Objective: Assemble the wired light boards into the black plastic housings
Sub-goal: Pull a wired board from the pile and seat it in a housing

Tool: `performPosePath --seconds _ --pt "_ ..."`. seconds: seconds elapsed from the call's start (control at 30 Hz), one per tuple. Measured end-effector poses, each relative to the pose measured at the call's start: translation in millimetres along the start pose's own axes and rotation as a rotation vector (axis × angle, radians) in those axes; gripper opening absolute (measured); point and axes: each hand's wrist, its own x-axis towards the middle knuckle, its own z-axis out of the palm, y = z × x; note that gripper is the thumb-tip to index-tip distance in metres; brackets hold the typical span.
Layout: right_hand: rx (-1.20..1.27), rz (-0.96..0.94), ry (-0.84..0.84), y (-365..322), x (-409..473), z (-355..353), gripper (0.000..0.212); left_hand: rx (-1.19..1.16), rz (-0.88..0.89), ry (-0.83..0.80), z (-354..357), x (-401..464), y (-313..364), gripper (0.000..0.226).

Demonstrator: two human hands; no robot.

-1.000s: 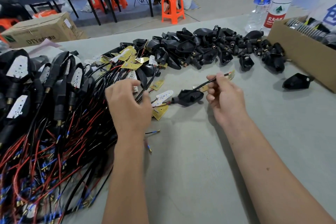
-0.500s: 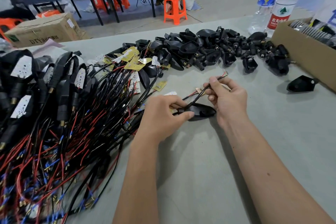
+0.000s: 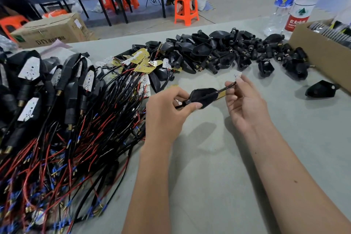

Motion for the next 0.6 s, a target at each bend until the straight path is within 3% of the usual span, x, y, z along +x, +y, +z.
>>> performPosePath --seconds 0.23,0.6 --pt "-0.262 -0.125 -0.151 8 -7 2 0.024 0.118 0.129 -0.004 -2 10 21 0.028" --pt "-0.484 -0.117 -0.067 24 3 -1 0.014 0.051 -0.148 -0.294 1 -3 -4 0.019"
